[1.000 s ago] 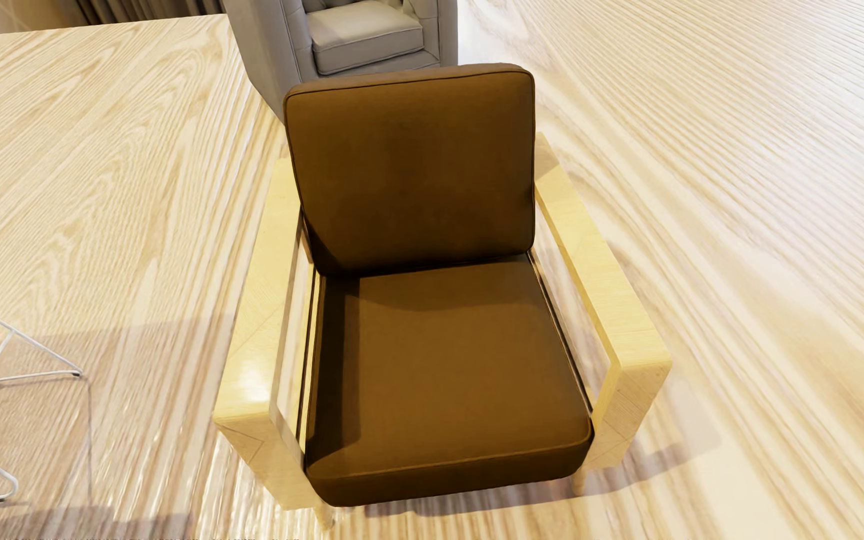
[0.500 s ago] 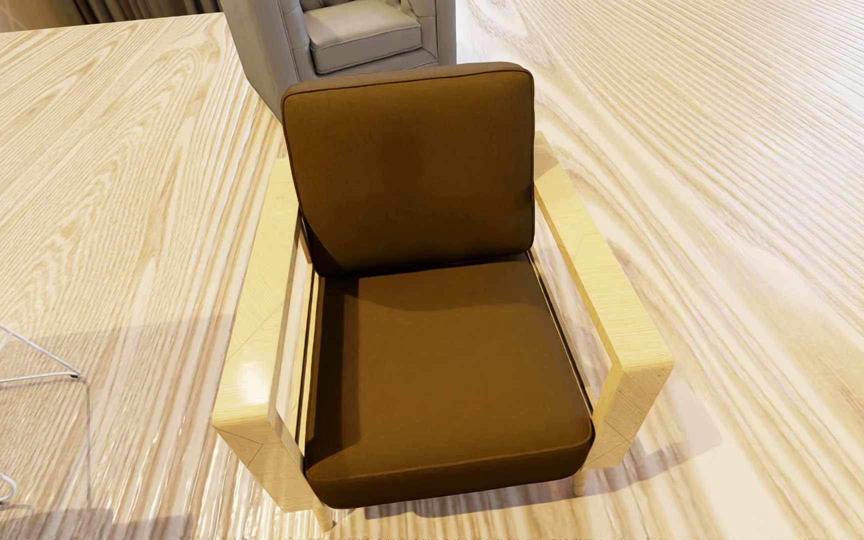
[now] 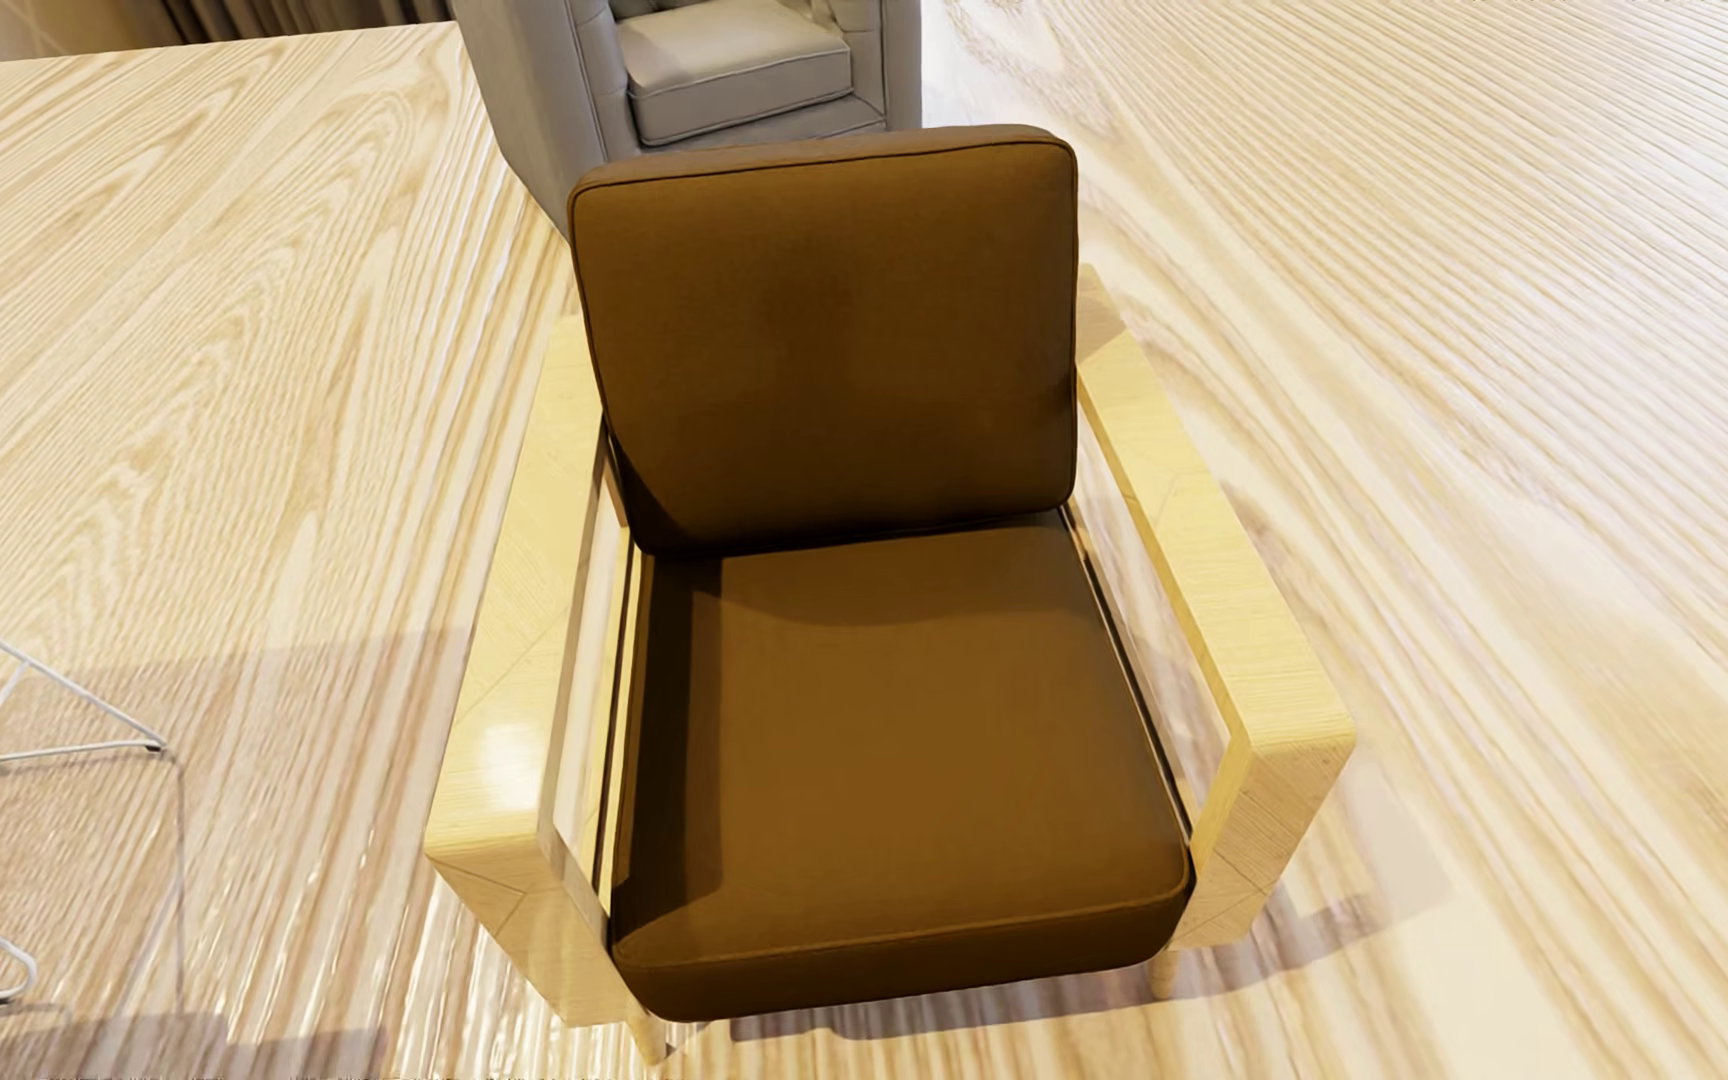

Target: Stand still

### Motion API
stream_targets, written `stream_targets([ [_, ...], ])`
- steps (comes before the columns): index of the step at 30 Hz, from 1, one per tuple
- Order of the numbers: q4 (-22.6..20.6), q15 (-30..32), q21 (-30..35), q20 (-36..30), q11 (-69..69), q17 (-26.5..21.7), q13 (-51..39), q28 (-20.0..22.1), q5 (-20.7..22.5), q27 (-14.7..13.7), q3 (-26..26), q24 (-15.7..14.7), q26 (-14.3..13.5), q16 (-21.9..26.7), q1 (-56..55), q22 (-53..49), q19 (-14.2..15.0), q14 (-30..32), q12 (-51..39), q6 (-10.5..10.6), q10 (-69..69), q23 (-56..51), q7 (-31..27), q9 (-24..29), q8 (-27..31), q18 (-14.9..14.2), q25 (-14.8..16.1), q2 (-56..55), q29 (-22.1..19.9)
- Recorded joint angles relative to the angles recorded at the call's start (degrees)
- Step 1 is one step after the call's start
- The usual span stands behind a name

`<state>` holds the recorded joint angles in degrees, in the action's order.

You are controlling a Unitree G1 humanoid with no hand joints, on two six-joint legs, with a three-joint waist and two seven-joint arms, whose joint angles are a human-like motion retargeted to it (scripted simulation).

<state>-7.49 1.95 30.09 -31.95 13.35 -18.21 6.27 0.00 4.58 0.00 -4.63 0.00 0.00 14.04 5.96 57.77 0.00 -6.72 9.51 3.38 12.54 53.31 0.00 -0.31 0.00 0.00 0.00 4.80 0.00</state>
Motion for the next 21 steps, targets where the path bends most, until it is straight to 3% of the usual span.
stream_targets([
  [21,0.4,0.4,1.9,-1.3,0.2,-0.3,-0.9,0.0,0.4,0.0,0.2,0.0,0.0,0.2,-0.5,0.0,0.0,-0.3,-0.6,0.4,0.6,0.2,0.0,0.1,0.0,0.0,0.0,-0.2,0.0],
])
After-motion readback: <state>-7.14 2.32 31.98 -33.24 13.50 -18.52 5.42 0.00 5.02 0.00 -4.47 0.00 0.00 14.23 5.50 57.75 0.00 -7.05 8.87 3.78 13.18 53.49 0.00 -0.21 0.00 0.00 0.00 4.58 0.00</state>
